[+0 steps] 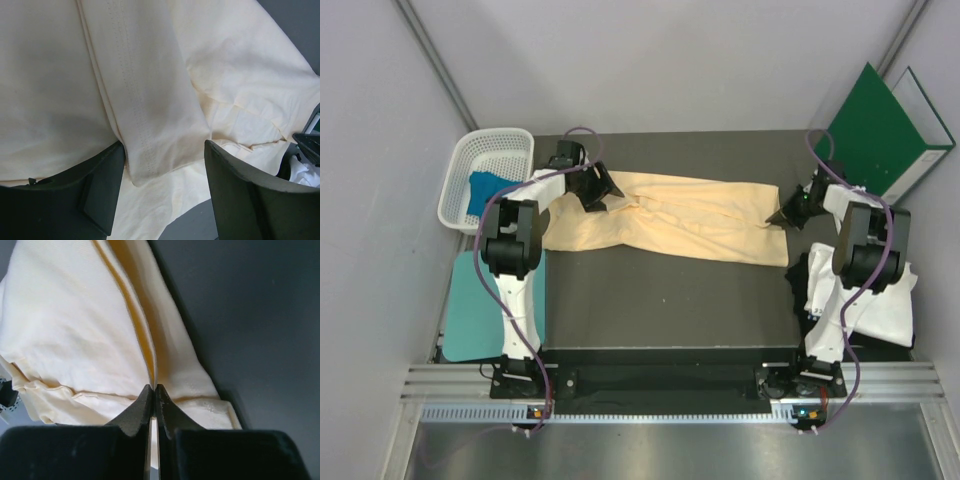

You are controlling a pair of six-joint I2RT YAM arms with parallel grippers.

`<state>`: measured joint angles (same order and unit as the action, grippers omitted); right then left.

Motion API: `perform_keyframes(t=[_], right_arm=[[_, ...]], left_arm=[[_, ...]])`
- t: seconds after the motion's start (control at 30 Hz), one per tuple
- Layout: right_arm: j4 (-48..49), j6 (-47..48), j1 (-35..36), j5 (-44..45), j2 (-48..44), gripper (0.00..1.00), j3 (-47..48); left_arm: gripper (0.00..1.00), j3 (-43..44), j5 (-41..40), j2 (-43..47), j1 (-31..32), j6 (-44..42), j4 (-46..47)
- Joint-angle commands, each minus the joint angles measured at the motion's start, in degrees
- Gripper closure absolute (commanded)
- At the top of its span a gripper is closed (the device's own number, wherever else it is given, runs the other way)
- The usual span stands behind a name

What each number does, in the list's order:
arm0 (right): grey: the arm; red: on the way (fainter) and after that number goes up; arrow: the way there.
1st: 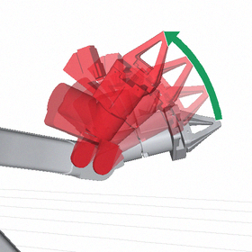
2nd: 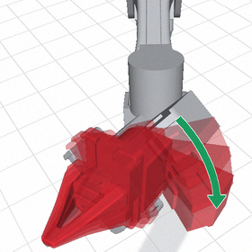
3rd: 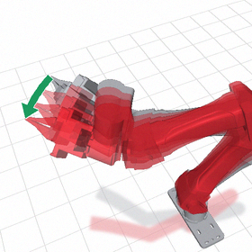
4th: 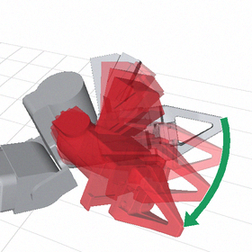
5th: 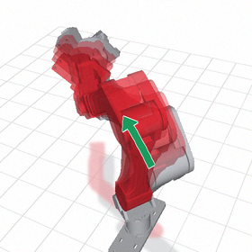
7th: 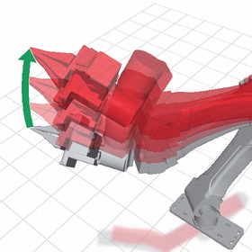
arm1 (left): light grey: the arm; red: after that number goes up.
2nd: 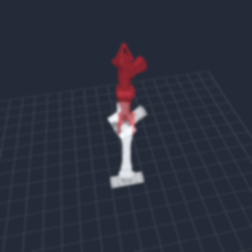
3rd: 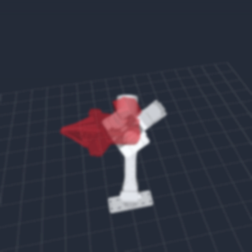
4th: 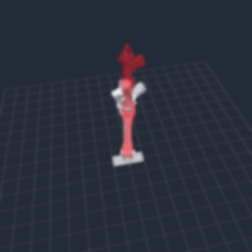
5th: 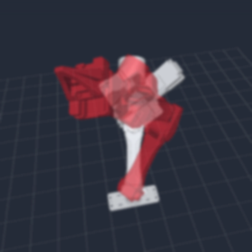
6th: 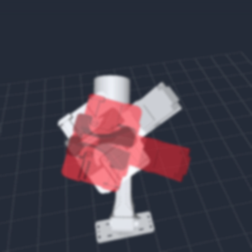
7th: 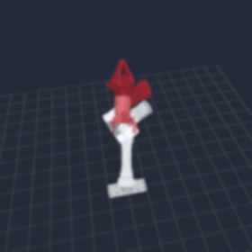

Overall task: Fold and stack the t-shirts
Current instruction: Fold the other side of the tshirt into a rectangle

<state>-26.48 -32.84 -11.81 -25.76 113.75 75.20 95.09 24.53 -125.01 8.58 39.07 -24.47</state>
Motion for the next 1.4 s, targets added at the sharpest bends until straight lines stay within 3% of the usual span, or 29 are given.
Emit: perform_keyframes(t=[0.0,0.43,0.53,0.57,0.6,0.7,0.77,0.8,0.83,0.9,1.0,1.23,1.37], right_arm=[[-3.74,3.22,-0.49,-1.49,-7.49,1.00,3.89],[-13.33,9.98,-3.91,2.99,-11.80,1.00,5.31],[-13.77,10.78,-6.11,4.75,-11.54,1.00,4.08],[-13.77,11.04,-6.64,5.19,-11.19,1.00,3.82],[-13.60,11.30,-7.43,5.63,-10.49,1.00,3.64],[-12.64,11.48,-8.57,6.60,-8.73,1.00,3.55],[-11.41,11.31,-8.75,6.16,-8.03,1.00,3.73],[-11.14,11.39,-8.67,6.07,-7.06,1.00,3.73],[-10.18,11.22,-8.75,5.64,-6.53,1.00,3.81],[-10.00,11.13,-8.75,5.28,-4.96,1.00,3.99],[-8.85,10.96,-8.66,3.70,-3.72,1.00,3.90],[-8.24,11.04,-8.66,2.73,-2.84,1.00,3.11],[-7.89,10.96,-8.66,2.38,-2.66,1.00,2.76]], left_arm=[[0.31,0.71,-0.98,0.73,0.03,0.22,0.39],[0.30,2.47,-3.18,0.29,-0.05,-0.40,-1.72],[0.49,2.99,-2.65,0.21,-0.05,-0.22,-1.37],[0.63,3.08,-2.65,0.12,-0.05,-0.13,-1.46],[0.69,3.35,-2.65,-0.14,-0.05,-0.13,-1.46],[0.78,3.88,-2.39,-0.76,-0.05,0.04,-1.63],[0.78,4.23,-1.86,-0.94,-0.05,0.22,-1.46],[0.73,4.23,-1.86,-1.02,-0.05,0.30,-1.46],[0.66,4.14,-1.86,-0.94,-0.05,0.31,-1.46],[0.41,4.05,-1.68,-0.67,-0.05,0.22,-1.37],[0.29,3.79,-0.81,-0.15,0.03,-0.31,-1.46],[0.50,2.12,1.83,-0.14,1.79,-0.49,-0.50],[0.51,1.77,2.10,-1.02,3.63,0.04,0.39]])
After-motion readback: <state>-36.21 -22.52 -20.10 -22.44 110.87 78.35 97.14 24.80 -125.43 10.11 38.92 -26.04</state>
